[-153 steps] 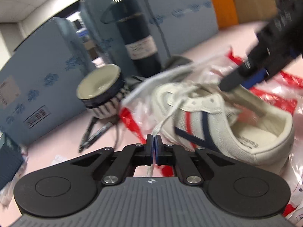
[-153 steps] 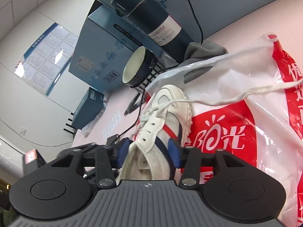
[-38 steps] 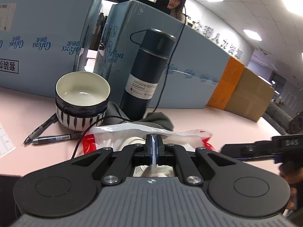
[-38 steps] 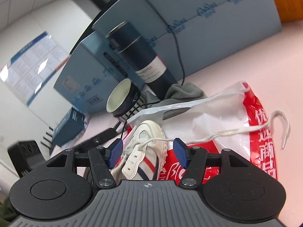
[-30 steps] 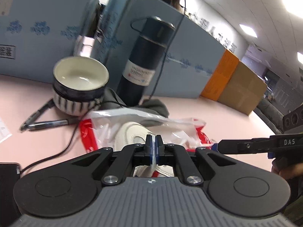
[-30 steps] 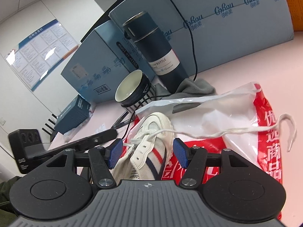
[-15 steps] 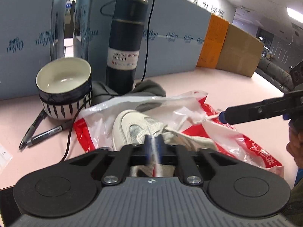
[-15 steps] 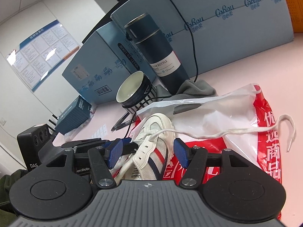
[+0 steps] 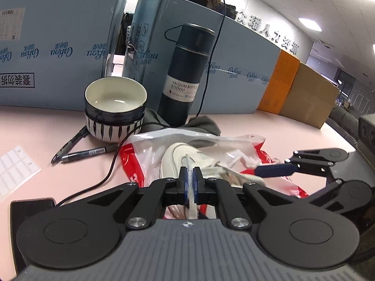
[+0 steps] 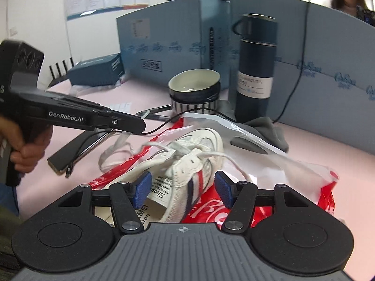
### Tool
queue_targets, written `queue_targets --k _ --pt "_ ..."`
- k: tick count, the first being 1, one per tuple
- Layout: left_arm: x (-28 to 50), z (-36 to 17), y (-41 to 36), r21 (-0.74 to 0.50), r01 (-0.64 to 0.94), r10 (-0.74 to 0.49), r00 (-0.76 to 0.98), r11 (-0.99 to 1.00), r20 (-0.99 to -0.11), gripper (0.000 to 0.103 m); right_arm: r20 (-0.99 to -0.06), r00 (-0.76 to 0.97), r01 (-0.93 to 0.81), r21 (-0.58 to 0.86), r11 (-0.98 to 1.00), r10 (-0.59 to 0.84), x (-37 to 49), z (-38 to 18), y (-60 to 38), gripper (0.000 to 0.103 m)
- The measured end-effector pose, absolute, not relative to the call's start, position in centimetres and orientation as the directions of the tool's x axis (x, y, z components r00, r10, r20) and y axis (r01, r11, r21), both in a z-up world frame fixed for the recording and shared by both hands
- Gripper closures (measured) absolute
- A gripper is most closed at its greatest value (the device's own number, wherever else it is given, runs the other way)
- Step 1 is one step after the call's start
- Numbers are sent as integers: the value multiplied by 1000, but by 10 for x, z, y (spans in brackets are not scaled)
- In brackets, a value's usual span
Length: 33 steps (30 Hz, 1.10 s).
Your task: Lace up shoes with both hands
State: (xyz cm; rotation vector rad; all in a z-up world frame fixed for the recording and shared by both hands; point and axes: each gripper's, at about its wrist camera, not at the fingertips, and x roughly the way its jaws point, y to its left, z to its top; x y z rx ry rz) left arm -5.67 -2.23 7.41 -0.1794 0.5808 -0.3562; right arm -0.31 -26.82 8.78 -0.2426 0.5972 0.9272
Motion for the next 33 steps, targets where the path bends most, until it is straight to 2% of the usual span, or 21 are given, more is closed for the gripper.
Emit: queue_targets --k 3,5,6,9,12,16,19,22,24,27,33 --pt "-60 74 -25 -269 288 -389 770 919 -505 99 -574 454 -804 65 591 682 0 86 -268 48" --pt "-61 76 -29 -267 308 -405 763 913 -504 99 -574 458 -791 86 606 679 5 85 -271 58" --pt "-61 77 -31 -264 318 -411 759 911 -505 99 -574 453 -782 110 613 682 7 85 -272 73" --pt "-59 77 -39 -240 346 -421 747 907 -516 99 -572 428 -753 203 626 700 14 84 -277 87" --pt "-57 77 -48 -216 379 -434 729 900 -529 99 -562 396 -714 308 628 726 22 82 -284 87" --pt "-52 75 -61 -160 424 -436 709 892 -554 99 -513 320 -583 556 592 797 42 69 -301 87" --pt "-48 72 -67 -136 435 -429 701 890 -570 99 -444 261 -409 754 515 857 59 48 -317 87" --pt "-46 70 -72 -102 444 -415 699 890 -582 99 -340 228 -163 910 380 912 71 18 -334 87" --pt "-46 69 -74 -79 452 -408 698 889 -589 99 -276 235 -19 957 288 932 72 -2 -342 87" --pt "-43 68 -79 -41 472 -399 693 881 -601 99 -233 244 67 973 223 942 70 -14 -345 87" --pt "-39 68 -96 89 542 -372 678 835 -634 99 -216 245 99 975 197 945 69 -18 -343 87"
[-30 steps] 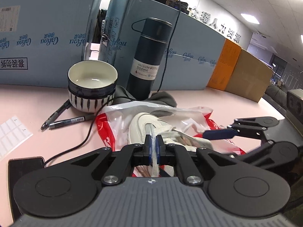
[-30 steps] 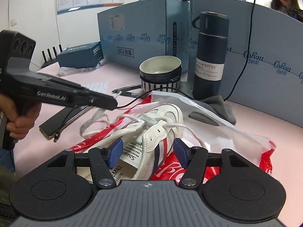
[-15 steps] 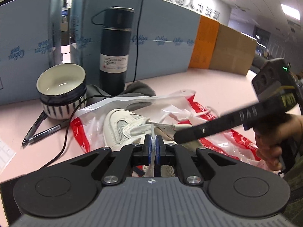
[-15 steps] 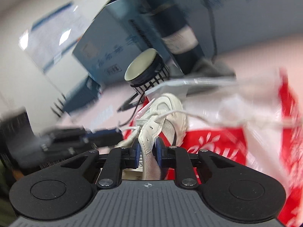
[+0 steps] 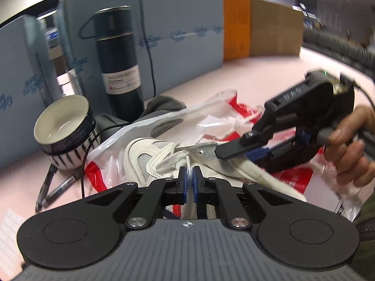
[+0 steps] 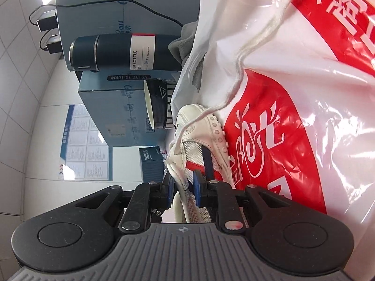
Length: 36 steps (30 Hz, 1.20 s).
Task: Lace up shoes with both hands
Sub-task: 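Grasp the sneaker's side with the right gripper while the left gripper holds the lace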
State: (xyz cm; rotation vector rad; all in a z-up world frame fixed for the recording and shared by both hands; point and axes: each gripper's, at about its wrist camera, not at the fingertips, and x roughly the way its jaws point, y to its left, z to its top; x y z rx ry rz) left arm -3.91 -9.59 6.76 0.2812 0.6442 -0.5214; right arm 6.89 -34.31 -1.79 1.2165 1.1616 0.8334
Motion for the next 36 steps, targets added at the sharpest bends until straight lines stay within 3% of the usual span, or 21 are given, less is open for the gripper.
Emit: queue_targets --k 11,18,24,36 --pt "-36 58 -108 200 618 -361 658 760 -661 101 -221 250 98 974 202 943 74 -14 -340 87" --pt "-36 61 -110 169 632 -407 656 756 -635 101 -217 249 94 975 200 944 77 -16 -339 87" --pt "-38 56 -118 201 666 -403 634 718 -661 101 -220 251 97 975 202 943 82 -10 -331 87" --pt "-37 58 -118 218 619 -376 679 754 -630 98 -217 253 95 975 199 943 77 -15 -339 87"
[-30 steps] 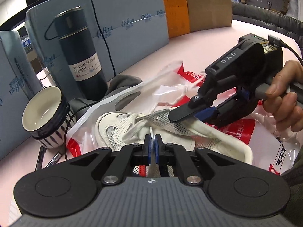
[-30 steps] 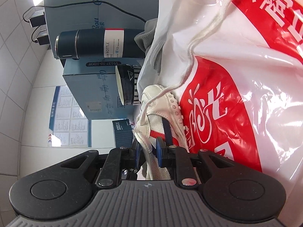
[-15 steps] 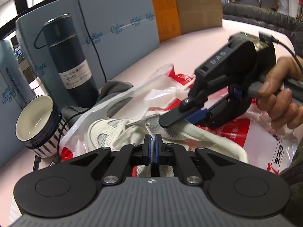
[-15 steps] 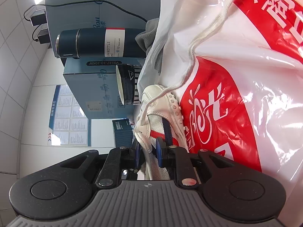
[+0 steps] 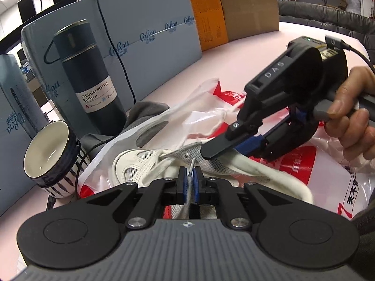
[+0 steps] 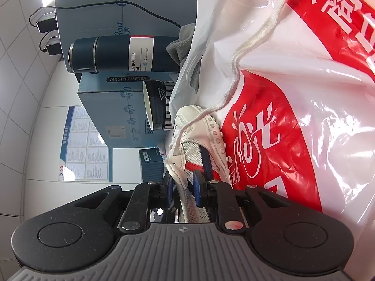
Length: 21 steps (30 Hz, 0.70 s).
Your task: Lace up shoes with both hands
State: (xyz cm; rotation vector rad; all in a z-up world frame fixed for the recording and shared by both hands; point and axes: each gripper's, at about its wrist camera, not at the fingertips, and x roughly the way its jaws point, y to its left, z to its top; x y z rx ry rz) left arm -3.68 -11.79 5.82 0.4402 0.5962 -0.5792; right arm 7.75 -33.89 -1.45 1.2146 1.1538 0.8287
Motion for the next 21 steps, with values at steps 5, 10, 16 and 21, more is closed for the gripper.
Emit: queue_targets --k 5,10,16,21 --pt "-40 62 -117 223 607 -378 698 763 -608 100 -219 253 92 975 202 942 76 -15 -342 87" --pt "-38 68 -115 214 582 -369 715 785 -594 100 -220 253 90 975 204 942 72 -18 -347 87" --pt "-40 66 -119 264 604 -342 700 752 -627 100 -224 251 85 974 209 942 72 -18 -347 87" --pt "-39 65 -122 281 620 -343 692 732 -635 101 -228 251 79 973 215 941 70 -19 -348 87"
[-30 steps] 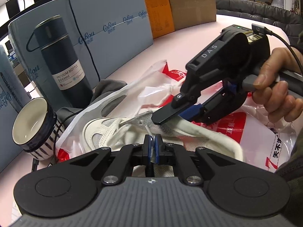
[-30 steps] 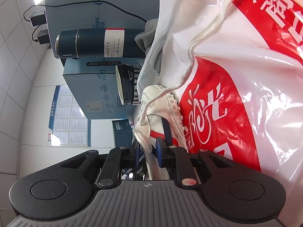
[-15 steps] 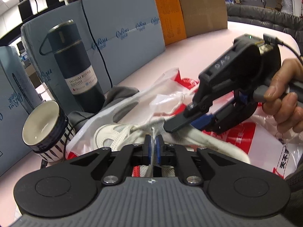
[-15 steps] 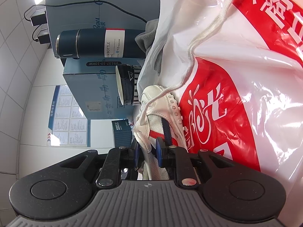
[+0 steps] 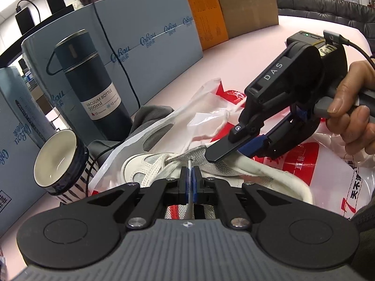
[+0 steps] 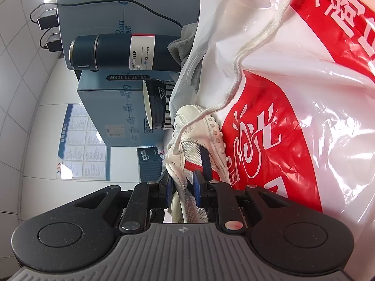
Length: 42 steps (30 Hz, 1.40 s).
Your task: Lace up shoes with both hands
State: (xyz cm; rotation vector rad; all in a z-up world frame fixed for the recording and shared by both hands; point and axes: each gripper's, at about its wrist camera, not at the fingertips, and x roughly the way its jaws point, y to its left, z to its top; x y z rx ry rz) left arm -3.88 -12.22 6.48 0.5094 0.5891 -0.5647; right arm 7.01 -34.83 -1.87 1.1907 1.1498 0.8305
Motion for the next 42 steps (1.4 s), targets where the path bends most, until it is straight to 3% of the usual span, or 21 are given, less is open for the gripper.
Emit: queue_targets --k 18,20,25,28,29,30,42 --pt "-33 67 -127 284 630 -345 685 723 -642 99 -260 243 21 965 263 934 69 -13 -346 87" --pt "-34 68 -126 286 622 -338 691 729 -639 87 -262 244 21 964 265 934 68 -11 -347 87" --pt "-38 74 -116 278 603 -325 698 748 -638 80 -269 244 13 962 274 932 68 -8 -345 86" --pt "-39 76 -110 244 602 -339 688 761 -641 84 -268 244 14 962 273 932 68 -9 -345 86" --pt "-38 76 -111 235 604 -343 683 761 -645 99 -268 245 15 962 272 932 68 -9 -346 86" --pt "-38 75 -111 227 607 -347 678 762 -648 102 -267 245 15 962 272 932 67 -9 -346 86" --pt "-35 75 -115 163 546 -354 713 822 -605 100 -286 245 -23 954 300 927 67 -3 -344 82"
